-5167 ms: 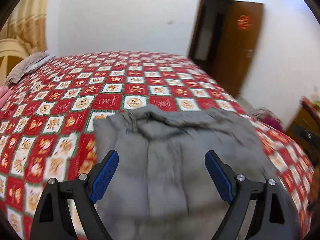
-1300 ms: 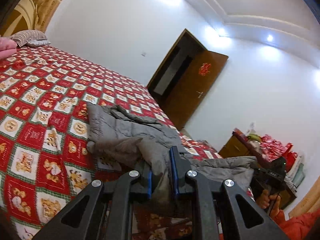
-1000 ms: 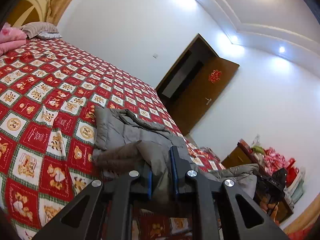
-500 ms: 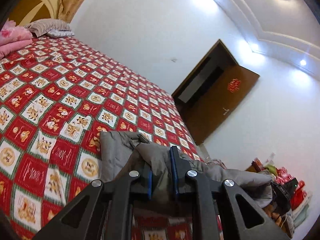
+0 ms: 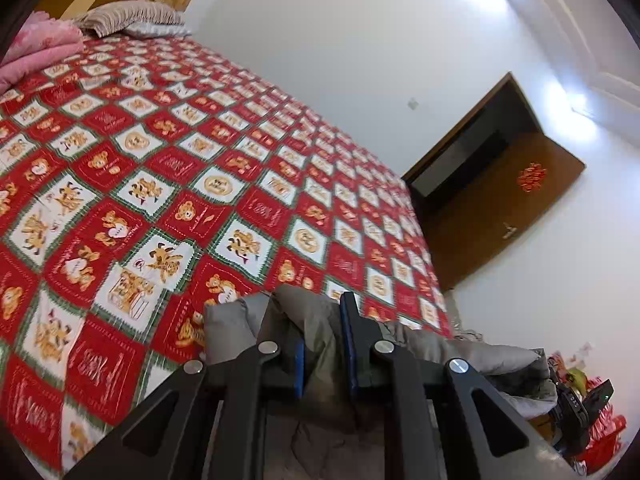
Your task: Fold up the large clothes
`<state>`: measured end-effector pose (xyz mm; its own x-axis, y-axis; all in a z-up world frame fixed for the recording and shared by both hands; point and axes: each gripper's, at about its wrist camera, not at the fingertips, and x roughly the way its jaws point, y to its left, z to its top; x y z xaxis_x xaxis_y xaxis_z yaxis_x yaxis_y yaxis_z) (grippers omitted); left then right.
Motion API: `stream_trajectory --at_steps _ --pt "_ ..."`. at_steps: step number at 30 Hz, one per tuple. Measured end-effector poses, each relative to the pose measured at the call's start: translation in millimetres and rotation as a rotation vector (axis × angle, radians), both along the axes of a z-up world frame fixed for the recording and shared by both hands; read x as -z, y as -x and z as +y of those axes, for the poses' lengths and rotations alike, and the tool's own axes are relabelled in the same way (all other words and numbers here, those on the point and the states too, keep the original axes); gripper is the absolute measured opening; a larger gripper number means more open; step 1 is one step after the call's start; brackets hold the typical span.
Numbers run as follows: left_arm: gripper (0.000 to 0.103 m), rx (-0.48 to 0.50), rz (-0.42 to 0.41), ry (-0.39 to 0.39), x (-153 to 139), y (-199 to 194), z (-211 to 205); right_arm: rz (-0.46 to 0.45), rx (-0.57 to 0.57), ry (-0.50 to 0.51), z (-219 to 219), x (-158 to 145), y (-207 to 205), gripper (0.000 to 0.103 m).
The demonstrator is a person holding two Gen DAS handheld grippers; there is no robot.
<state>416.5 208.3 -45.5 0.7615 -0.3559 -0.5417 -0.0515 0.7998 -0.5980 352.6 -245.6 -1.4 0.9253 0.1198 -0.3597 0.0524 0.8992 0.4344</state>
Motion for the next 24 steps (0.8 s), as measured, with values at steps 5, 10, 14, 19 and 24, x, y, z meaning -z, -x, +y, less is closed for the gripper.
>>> stream_trajectory --at_steps 5,10,14,19,24 --pt "0.015 -0.026 0.079 -0.025 33 -47 -5 0.083 0.041 -0.014 1 37 -53 0.011" --pt "0.016 -0.059 0.215 -0.035 79 -83 -9 0.199 0.11 -0.02 1 86 -99 0.015" --pt "0.019 -0.082 0.35 0.117 119 -96 4 0.284 0.186 -0.026 -1 115 -116 0.06" --pt "0.026 -0.033 0.35 0.249 123 -96 21 0.31 0.228 -0.166 -24 153 -115 0.1" --pt "0.071 -0.082 0.232 0.206 73 -82 48 0.294 0.224 -0.189 -29 147 -106 0.1"
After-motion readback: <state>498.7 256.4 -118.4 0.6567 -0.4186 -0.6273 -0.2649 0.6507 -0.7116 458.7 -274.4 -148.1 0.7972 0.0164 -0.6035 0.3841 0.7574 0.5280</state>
